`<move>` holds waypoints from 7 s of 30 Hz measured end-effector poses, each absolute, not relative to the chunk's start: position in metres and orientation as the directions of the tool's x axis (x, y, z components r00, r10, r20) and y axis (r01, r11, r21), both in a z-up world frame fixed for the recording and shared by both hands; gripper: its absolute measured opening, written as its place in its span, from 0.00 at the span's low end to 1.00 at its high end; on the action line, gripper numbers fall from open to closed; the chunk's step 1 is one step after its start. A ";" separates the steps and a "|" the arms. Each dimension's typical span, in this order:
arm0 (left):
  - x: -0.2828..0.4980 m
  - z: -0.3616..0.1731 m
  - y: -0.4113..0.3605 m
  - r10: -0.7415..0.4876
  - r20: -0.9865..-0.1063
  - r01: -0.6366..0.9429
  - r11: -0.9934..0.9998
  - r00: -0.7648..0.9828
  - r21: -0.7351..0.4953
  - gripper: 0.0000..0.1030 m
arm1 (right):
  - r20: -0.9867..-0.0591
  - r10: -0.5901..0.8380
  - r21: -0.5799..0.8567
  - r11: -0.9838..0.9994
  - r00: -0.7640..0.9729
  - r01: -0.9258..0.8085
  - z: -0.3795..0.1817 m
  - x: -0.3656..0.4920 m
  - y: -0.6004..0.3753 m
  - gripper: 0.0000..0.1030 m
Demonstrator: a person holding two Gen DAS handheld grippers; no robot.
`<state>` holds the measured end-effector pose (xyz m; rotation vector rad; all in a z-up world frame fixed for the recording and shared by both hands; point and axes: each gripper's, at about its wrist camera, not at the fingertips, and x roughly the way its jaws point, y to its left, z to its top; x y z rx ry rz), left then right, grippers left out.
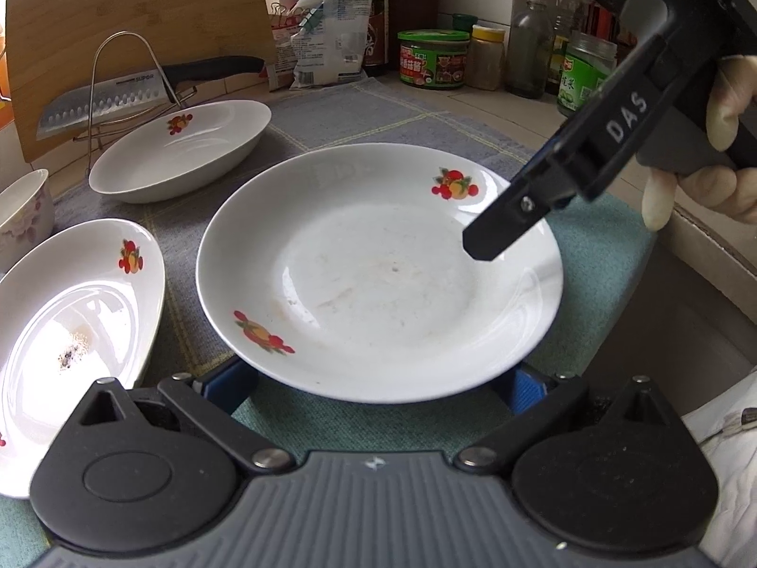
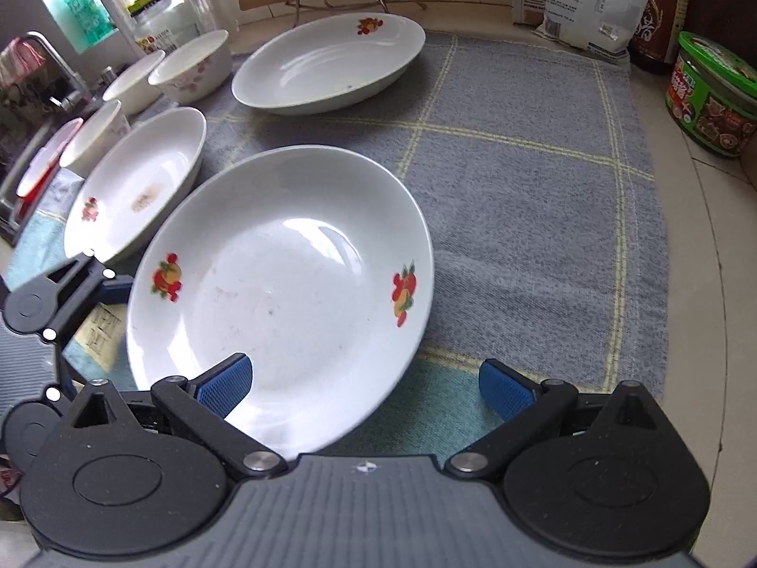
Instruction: Organize plates and bowls
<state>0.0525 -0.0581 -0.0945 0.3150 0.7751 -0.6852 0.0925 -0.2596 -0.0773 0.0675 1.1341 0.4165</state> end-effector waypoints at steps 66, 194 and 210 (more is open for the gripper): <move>0.059 -0.082 -0.060 -0.462 -0.743 0.750 0.657 0.484 0.079 0.94 | -0.808 0.575 0.475 0.765 0.128 -0.434 -0.080 0.158 -0.253 1.00; 0.046 -0.081 0.110 -0.282 -0.720 0.462 0.885 0.635 0.061 0.99 | -0.828 0.374 0.215 0.900 0.417 -0.380 -0.089 0.128 -0.060 1.00; 0.071 -0.086 0.114 -0.342 -0.739 0.519 0.855 0.580 0.012 0.99 | -0.810 0.419 0.271 0.888 0.411 -0.371 -0.097 0.148 -0.064 1.00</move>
